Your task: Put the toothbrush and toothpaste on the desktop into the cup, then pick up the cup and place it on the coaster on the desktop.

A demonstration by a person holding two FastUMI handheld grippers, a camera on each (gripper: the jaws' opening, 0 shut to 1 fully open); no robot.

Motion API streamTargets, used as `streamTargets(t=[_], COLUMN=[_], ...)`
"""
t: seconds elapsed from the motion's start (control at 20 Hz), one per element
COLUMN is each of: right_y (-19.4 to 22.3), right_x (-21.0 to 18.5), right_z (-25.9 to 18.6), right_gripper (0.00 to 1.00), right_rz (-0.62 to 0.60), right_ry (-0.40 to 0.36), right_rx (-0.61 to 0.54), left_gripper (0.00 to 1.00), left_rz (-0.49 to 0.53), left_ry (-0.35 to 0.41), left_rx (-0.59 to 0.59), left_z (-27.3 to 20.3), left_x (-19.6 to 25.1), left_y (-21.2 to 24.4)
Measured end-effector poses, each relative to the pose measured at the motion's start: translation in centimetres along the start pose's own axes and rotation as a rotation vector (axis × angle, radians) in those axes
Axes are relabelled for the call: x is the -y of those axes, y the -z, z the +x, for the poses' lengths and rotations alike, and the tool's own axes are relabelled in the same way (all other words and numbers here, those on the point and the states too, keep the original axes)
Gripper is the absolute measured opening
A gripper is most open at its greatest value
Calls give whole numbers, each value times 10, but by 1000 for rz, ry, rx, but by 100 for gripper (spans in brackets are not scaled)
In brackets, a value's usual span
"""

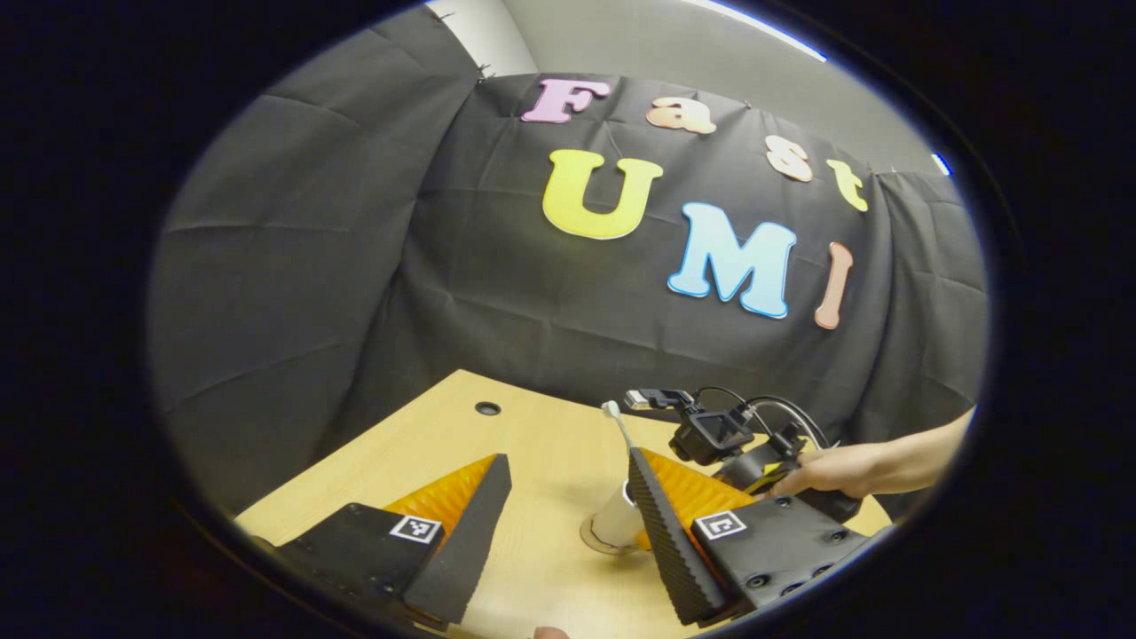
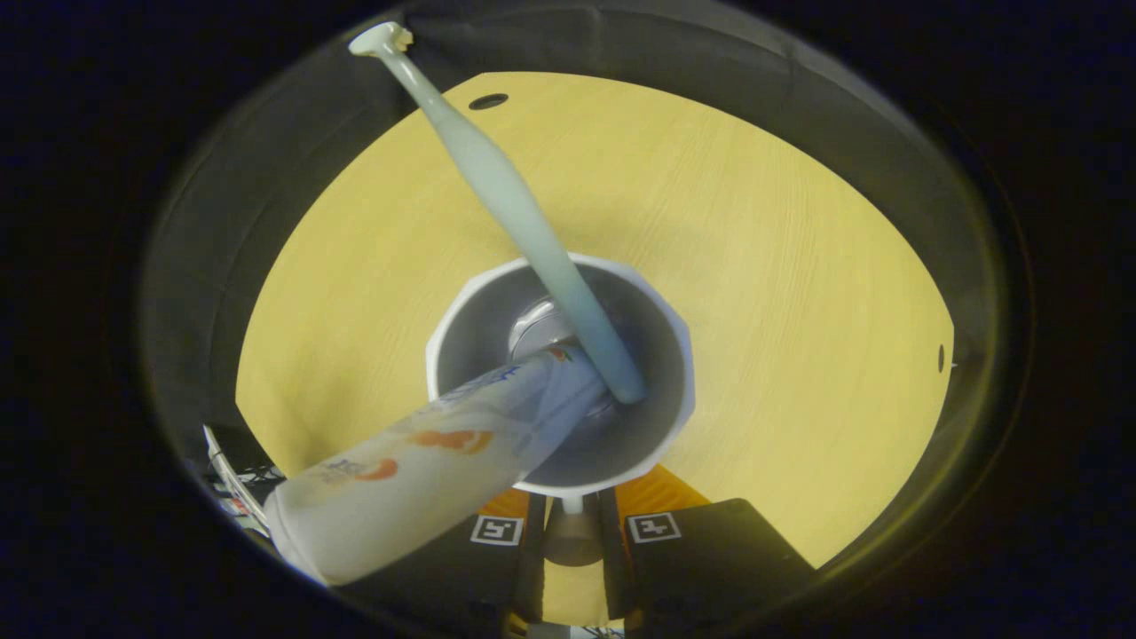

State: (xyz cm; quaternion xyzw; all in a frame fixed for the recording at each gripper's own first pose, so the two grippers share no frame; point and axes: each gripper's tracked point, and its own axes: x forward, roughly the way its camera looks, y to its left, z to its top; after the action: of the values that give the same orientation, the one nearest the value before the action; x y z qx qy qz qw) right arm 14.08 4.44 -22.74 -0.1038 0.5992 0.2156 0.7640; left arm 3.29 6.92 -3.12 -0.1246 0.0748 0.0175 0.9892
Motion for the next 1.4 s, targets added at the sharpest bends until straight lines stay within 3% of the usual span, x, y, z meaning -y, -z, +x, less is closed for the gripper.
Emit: streamTargets(t=[0.3,0.35,0.4,0.9,0.95,1.05,1.4], right_y=[0,0,0,3,4,3,-1], right_x=[2,2,3,-1,-1,1,2], right_z=[-1,-2,-2,-4,-5,-7,-40], right_gripper=[29,24,29,30,43,32,89], right_rz=[-18,-21,-25,-9,-6,-3,-10], right_ry=[5,7,7,-4,-4,-4,-22], right_rx=[-21,-26,-31,-73,-73,-67,47], left_gripper=[88,88,88,88,88,88,88], left_rz=[-4,-5,-5,-17,-20,-21,-11], left_ry=[9,9,10,14,15,18,31], left_rx=[-2,-1,-1,0,-1,-1,-8], left_z=[5,6,7,12,13,12,12], left_x=[0,0,0,2,2,4,17], left_y=[0,0,0,4,5,6,10])
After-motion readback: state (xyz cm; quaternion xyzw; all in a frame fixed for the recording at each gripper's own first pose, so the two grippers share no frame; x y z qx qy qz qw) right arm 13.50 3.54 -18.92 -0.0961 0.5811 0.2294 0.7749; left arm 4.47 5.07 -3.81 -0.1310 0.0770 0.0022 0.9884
